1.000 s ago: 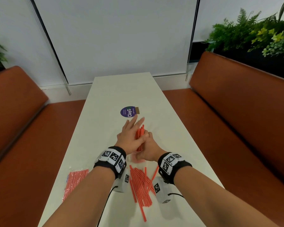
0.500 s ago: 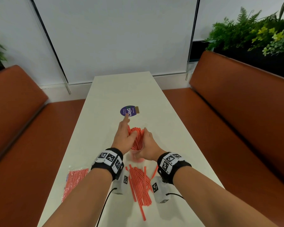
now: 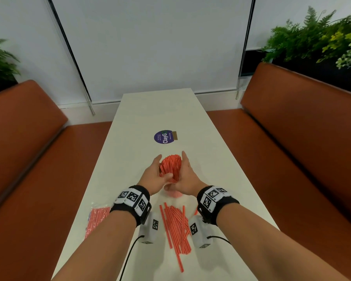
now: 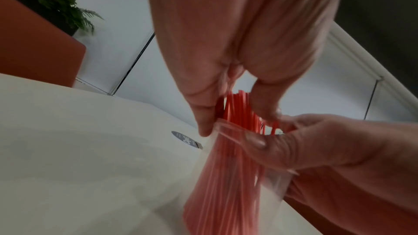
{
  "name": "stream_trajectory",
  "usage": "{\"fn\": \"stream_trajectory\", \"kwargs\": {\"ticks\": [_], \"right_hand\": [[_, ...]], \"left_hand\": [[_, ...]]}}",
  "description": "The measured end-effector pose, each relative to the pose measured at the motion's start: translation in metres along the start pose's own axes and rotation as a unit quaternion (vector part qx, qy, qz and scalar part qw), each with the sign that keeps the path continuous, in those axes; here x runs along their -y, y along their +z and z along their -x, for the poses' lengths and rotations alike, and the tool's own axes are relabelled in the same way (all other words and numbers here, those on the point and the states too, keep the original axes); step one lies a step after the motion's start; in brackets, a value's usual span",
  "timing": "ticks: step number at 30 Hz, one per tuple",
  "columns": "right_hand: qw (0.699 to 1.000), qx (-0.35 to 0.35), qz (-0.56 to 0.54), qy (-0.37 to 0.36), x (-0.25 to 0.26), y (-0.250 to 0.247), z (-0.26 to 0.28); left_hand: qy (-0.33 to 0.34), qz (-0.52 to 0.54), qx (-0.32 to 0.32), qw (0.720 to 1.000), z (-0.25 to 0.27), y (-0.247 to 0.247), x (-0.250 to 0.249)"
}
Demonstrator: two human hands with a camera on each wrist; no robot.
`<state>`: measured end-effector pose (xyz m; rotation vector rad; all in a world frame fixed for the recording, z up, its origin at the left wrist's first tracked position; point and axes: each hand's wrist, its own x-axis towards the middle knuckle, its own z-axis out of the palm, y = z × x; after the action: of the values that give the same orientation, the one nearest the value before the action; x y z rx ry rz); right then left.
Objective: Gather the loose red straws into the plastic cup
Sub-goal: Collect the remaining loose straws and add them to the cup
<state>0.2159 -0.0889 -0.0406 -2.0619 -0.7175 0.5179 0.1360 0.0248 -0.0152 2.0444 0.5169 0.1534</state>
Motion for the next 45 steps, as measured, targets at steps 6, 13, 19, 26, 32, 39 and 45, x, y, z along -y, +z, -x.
{"fn": "stream_trajectory", "kwargs": {"ticks": [6,13,19,26,32,39,45], "right_hand": [[1.0,0.008,0.027,-0.009,0.002,0.0,-0.003],[0.985,-0.029,0.109,0.133,0.003,-0.037,0.025],[0.906,0.15,0.347,0.19,-0.019,-0.029,0.072],[0.895,0.156,0.403,0.115,-0.003,0.034,0.082],[0.927,0.122,0.334,0.116,-0.005,0.043,0.087],[0.891,0.066,0.432,0.122,-0.006,0.057,0.102],[0.911,0.067,0.394,0.101,-0.007,0.048,0.1]], "left_hand": [[-0.021,-0.001,-0.054,0.998,0.005,-0.001,0.0],[-0.154,0.024,0.015,0.988,0.036,-0.007,0.013],[-0.275,0.129,0.149,0.941,0.075,0.019,0.023],[-0.242,0.147,0.117,0.952,0.079,0.043,0.019],[-0.182,0.021,0.131,0.974,0.078,0.038,0.024],[-0.125,-0.267,0.079,0.952,0.07,0.033,0.029],[-0.096,-0.323,0.143,0.93,0.067,0.037,0.026]]}}
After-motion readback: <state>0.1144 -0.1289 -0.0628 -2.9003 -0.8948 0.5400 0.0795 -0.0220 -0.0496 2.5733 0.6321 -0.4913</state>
